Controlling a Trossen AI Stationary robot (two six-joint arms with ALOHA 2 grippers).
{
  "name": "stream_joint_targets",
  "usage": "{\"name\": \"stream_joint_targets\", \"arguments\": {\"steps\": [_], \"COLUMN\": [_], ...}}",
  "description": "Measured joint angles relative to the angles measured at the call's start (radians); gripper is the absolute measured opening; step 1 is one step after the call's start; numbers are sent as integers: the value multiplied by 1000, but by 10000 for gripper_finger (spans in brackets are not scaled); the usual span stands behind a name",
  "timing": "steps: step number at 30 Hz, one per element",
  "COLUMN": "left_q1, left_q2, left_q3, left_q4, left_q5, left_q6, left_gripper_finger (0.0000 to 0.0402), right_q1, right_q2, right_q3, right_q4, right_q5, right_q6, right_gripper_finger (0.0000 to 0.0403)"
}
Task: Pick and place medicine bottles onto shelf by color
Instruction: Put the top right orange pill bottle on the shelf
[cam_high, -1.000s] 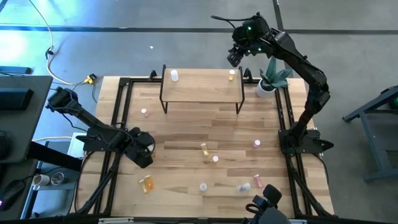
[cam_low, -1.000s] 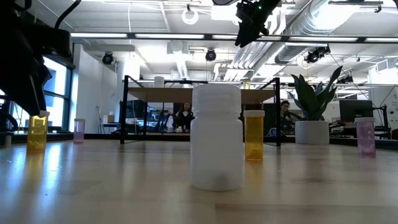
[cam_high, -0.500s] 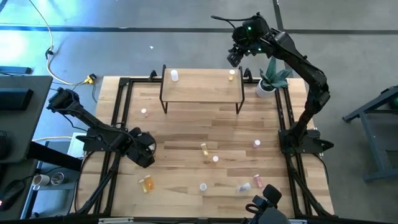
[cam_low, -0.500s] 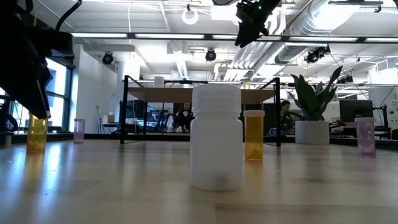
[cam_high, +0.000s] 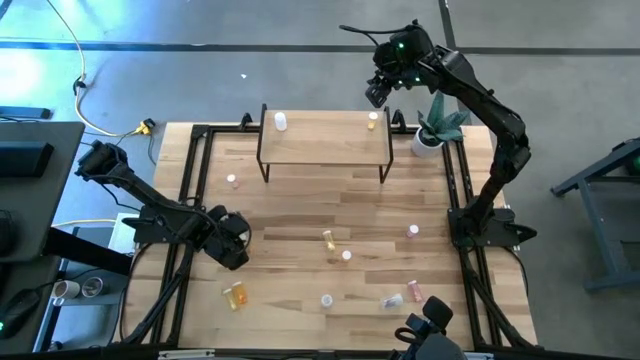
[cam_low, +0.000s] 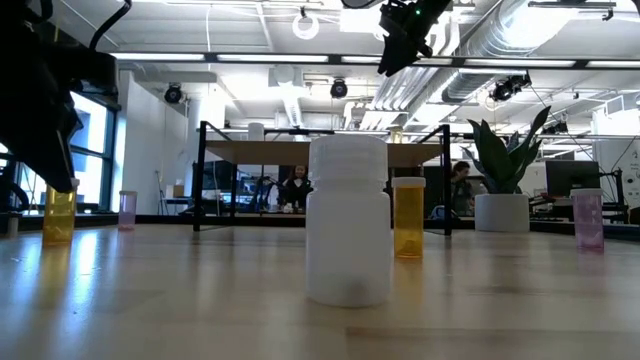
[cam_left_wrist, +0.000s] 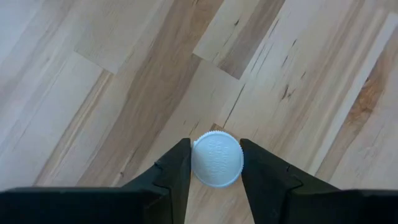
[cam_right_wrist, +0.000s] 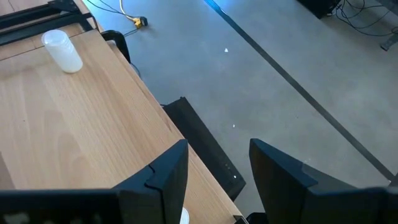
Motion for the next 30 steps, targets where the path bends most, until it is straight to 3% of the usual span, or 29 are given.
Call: {"name": "stream_joint_targets", "arguments": {"steps": [8, 14, 23, 30], "left_q1": [37, 117, 354, 549], "left_q2": [0, 0, 0, 0], "left_q3": [28, 116, 344, 497], "left_q4": [1, -8, -36, -34], "left_q5": [22, 85, 177, 182], "left_q6": [4, 112, 379, 620], "left_gripper_finger": [115, 115, 115, 115], "right_q1": [0, 0, 0, 0], "right_q2": [0, 0, 0, 0], "right_q3": [0, 0, 0, 0], "right_q4": [0, 0, 0, 0], "right_q5": [0, 0, 0, 0], "right_q6": [0, 0, 0, 4], "right_gripper_finger": [163, 163, 163, 163]}}
